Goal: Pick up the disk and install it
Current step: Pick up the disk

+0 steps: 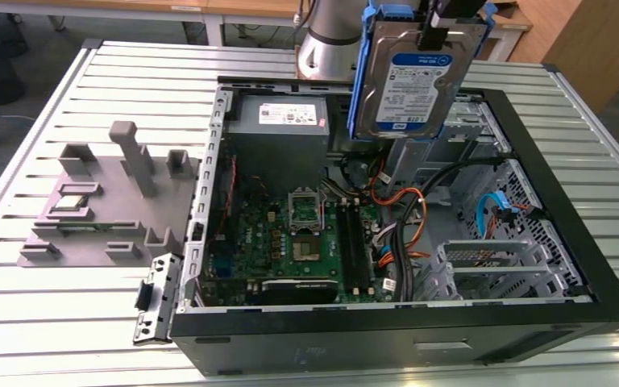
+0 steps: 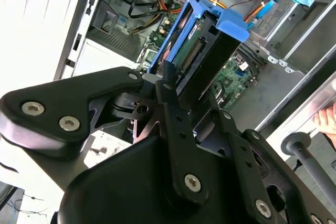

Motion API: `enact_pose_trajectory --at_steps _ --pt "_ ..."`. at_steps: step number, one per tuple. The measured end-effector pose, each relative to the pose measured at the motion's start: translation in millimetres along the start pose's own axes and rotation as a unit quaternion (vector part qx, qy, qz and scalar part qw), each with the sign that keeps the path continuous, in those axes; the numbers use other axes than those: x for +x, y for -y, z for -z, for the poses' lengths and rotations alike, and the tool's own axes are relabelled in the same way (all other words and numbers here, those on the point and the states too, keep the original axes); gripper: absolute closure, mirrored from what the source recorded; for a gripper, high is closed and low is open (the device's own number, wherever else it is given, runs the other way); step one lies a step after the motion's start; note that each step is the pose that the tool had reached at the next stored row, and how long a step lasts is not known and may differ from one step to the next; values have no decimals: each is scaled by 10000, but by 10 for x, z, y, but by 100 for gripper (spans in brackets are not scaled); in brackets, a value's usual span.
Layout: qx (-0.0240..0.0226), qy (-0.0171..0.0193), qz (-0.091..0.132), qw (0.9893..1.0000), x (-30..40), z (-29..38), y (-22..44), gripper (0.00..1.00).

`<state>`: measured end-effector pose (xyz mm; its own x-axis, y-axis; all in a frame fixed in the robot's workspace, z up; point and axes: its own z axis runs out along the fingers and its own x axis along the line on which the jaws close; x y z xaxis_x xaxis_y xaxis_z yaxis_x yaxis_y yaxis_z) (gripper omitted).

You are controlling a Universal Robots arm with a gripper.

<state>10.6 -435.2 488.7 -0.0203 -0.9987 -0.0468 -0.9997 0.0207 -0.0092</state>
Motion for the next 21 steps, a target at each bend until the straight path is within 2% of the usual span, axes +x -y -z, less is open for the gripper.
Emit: enact_pose_trajectory --at_steps 8,21 --pt "0 0 0 10000 8 0 0 65" --pt "0 1 0 10000 68 2 2 65"
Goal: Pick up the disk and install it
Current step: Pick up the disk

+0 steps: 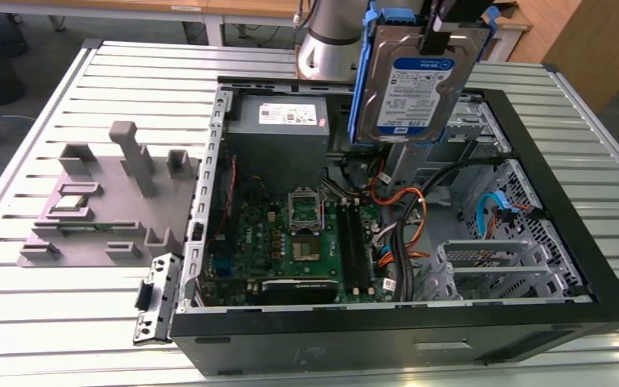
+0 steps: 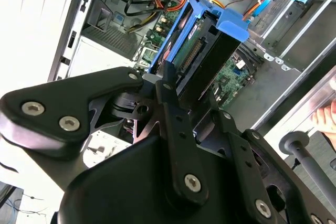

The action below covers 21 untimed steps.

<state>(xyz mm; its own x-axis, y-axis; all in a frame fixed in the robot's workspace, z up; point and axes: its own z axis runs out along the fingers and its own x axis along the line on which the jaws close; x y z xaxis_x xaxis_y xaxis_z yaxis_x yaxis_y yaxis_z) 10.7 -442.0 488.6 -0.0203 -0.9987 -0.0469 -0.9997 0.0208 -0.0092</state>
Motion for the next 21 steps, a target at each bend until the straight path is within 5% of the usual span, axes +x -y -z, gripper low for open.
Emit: enact_pose_trajectory --at_steps 21 --pt "0 -1 0 10000 93 5 2 65"
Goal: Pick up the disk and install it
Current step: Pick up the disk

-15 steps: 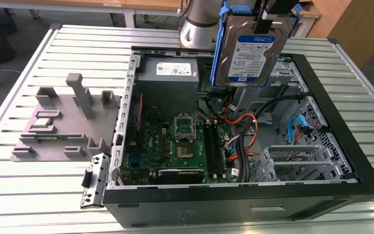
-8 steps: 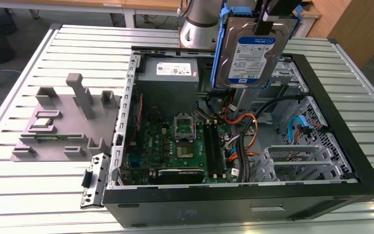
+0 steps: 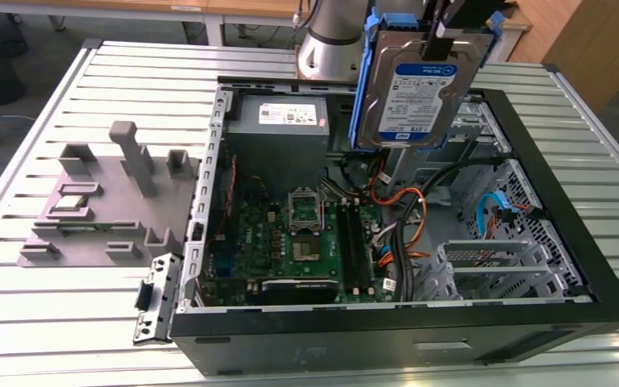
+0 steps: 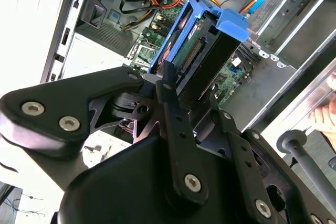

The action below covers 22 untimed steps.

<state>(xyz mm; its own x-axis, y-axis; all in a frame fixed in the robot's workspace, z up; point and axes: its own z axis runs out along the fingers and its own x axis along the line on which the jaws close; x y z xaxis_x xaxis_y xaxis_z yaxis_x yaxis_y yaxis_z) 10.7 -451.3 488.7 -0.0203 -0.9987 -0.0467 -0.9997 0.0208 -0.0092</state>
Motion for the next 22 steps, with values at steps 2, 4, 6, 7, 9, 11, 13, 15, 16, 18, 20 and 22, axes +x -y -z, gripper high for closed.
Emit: enact_pose_trajectory --at_steps 2,4,6,7,9,11,13,15,16,18,20,22 --pt "0 0 0 10000 4 0 0 65" --pt "0 0 0 10000 4 0 0 65" --pt "0 0 0 10000 4 0 0 65" --pt "0 0 0 10000 4 0 0 65" --pt "0 0 0 10000 4 0 0 65" --pt "0 0 0 10000 9 1 0 65" --pt "0 0 1 10000 23 1 1 65" --pt "0 0 0 10000 48 1 1 65" --pt "0 0 0 10000 65 2 2 65" --pt "0 1 0 10000 105 3 2 65" --pt "0 5 0 10000 147 3 3 65" --pt "0 11 0 10000 189 4 4 65"
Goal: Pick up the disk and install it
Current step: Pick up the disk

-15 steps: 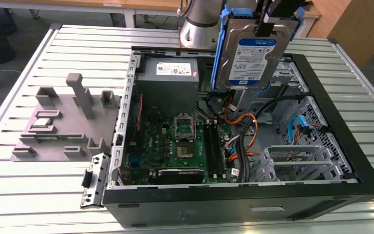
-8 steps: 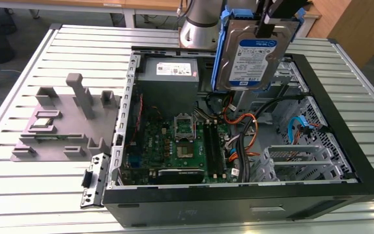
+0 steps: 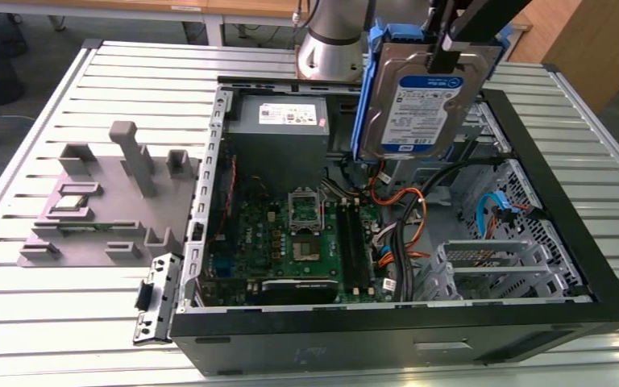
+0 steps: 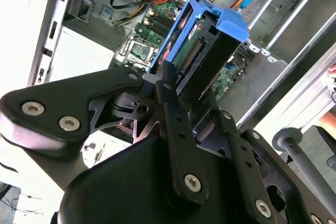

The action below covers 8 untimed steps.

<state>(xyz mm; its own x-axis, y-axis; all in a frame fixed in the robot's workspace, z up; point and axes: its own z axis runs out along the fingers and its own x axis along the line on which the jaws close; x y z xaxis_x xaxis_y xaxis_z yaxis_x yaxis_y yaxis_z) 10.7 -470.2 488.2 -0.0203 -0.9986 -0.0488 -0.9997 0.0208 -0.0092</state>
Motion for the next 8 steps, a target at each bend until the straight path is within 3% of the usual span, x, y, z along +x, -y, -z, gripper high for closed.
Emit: enact_pose_trajectory --at_steps 8 --pt "-1 41 0 10000 176 5 4 65"
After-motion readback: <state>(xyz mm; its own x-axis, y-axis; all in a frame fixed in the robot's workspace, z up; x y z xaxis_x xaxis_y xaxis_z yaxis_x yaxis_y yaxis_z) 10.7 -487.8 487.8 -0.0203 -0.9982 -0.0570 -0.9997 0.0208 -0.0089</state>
